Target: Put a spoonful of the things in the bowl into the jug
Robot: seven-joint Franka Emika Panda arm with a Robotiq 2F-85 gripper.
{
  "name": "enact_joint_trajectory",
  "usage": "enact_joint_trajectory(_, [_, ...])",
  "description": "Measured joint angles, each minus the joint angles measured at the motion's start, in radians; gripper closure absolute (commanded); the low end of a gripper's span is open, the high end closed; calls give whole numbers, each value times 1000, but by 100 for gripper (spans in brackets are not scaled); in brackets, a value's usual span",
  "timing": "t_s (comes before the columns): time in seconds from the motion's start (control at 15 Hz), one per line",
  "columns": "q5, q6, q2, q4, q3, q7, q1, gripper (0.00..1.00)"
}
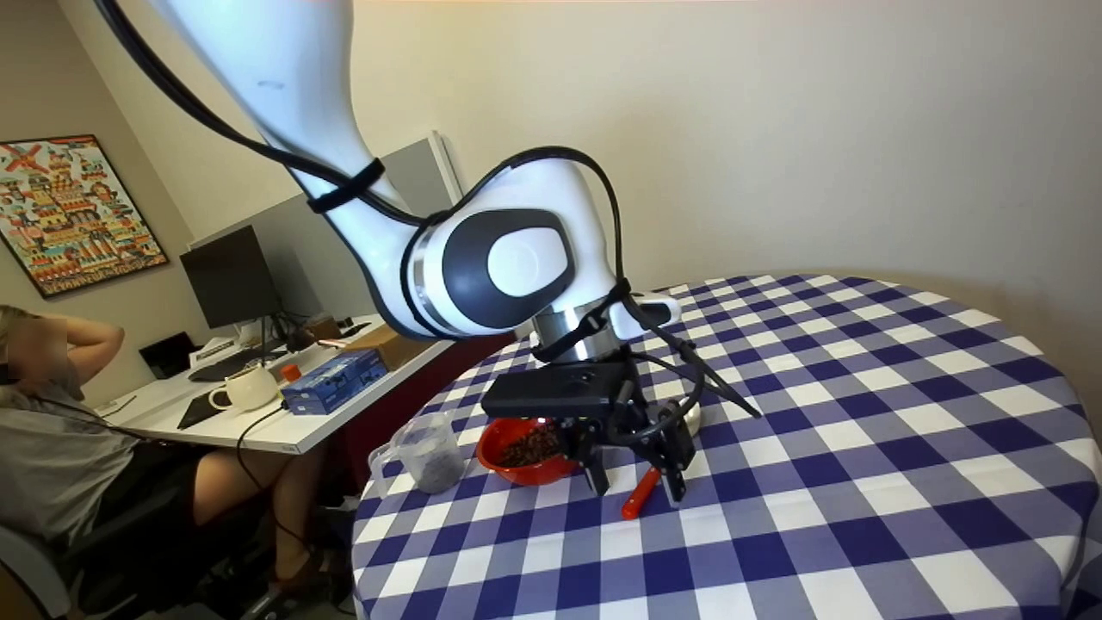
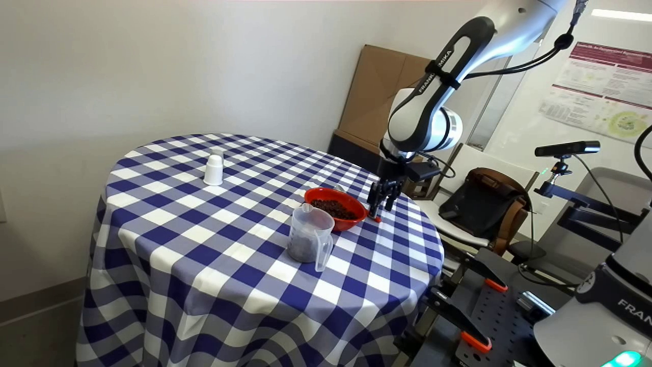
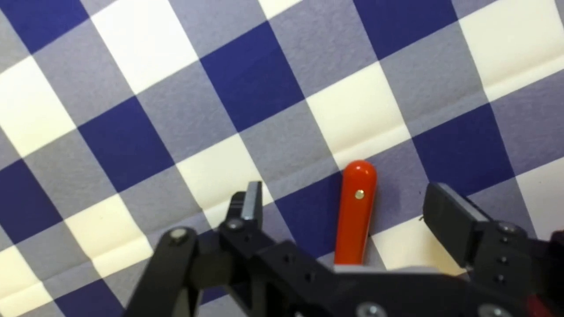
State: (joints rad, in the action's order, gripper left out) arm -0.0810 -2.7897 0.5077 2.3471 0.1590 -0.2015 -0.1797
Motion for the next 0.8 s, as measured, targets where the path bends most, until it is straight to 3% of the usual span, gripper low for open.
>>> enact_joint_trajectory(0.53, [-2,0,14,0,0,13,1,98])
enact_joint_trajectory(0.8, [-2,0,16,0,0,13,1,95])
